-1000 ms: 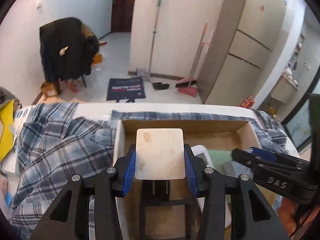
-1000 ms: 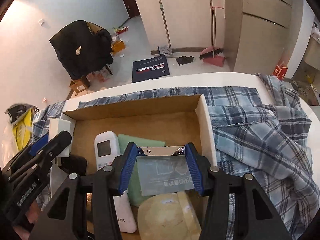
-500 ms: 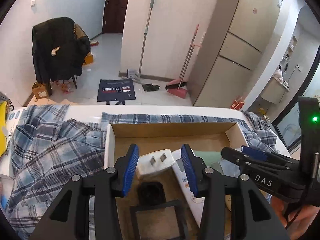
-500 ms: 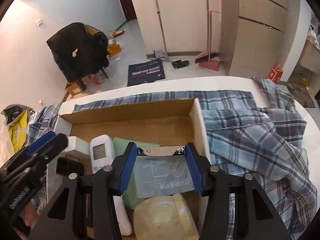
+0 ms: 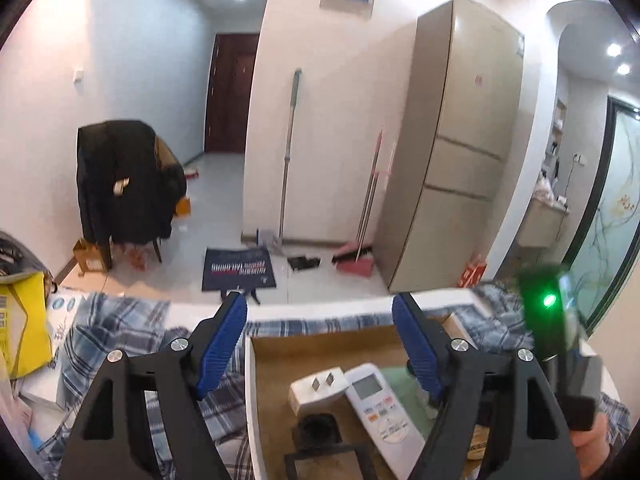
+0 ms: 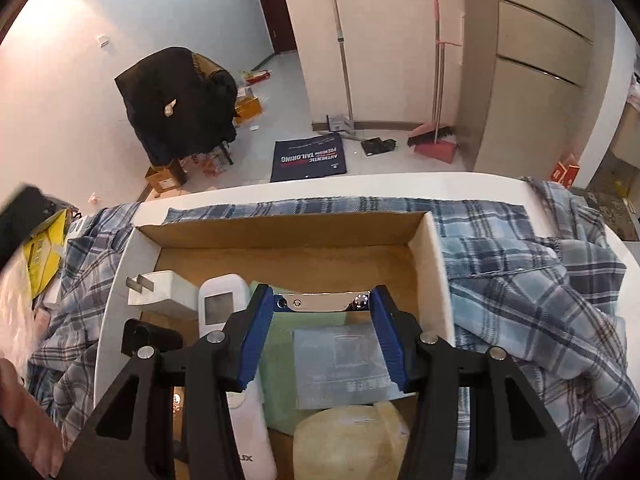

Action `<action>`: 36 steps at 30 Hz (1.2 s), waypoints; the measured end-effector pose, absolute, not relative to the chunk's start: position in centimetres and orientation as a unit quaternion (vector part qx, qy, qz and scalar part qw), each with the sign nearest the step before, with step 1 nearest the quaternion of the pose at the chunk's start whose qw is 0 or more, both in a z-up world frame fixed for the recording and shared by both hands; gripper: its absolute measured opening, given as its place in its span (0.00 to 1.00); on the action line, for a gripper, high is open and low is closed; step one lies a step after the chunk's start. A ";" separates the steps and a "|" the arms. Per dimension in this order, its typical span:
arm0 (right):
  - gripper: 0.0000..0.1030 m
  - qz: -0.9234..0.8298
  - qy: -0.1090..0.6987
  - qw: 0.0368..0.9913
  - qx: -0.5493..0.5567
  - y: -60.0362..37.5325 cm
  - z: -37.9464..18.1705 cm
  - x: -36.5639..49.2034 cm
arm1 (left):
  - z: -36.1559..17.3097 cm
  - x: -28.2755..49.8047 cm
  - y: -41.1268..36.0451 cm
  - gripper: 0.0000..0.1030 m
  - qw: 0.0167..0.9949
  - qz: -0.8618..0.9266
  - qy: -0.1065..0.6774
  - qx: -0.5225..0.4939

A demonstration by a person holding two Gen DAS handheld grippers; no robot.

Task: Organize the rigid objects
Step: 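Open the left gripper to drop the plug while the right gripper releases the clipper, then withdraw both grippers from the cardboard box and raise them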

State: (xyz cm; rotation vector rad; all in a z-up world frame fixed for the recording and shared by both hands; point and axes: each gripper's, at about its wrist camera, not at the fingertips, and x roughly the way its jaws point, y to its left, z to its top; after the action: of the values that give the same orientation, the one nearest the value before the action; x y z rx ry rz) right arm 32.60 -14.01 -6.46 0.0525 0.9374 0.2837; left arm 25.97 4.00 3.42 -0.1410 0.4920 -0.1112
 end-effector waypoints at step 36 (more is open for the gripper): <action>0.97 0.028 0.144 0.982 0.115 -21.2 13.3 4.8 | 22.2 -4.1 1.0 1.00 0.996 -0.021 -0.081 -0.037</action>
State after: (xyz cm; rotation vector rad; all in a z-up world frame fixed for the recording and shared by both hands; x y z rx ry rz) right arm 4.81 -21.15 13.30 0.2308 0.2905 0.0553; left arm -4.15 1.01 22.16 -0.0735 -0.1619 -0.0427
